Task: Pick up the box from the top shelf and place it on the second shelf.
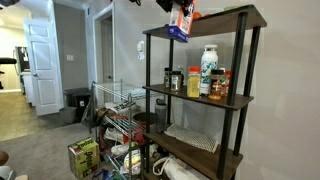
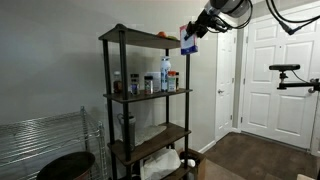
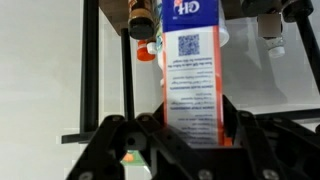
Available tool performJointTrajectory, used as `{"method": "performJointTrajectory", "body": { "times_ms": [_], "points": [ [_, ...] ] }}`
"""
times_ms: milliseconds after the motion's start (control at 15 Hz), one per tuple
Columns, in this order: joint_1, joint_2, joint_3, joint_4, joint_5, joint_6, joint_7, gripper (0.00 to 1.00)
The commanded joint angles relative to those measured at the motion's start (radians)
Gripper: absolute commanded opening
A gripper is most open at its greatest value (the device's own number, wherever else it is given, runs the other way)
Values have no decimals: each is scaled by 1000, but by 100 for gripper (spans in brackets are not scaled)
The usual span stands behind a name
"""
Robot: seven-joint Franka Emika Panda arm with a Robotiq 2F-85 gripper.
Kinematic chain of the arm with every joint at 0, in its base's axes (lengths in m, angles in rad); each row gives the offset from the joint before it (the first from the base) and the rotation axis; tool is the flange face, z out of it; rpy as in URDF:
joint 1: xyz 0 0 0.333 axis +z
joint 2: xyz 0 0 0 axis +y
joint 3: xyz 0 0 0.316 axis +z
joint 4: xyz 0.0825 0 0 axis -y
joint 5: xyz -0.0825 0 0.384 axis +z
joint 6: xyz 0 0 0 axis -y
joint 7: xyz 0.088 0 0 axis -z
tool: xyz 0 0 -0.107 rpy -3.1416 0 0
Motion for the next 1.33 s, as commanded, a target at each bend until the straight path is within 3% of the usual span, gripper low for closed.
{"method": "performJointTrajectory", "body": {
  "times_ms": [0, 533, 867, 1267],
  "points": [
    [13, -49, -8, -79, 11, 26, -37, 23],
    [2, -105, -15, -209, -25, -2, -47, 23],
    [11, -176, -21, -304, -49, -90, -131, 23],
    [31, -156, 17, -333, -45, 25, -69, 23]
  ]
}}
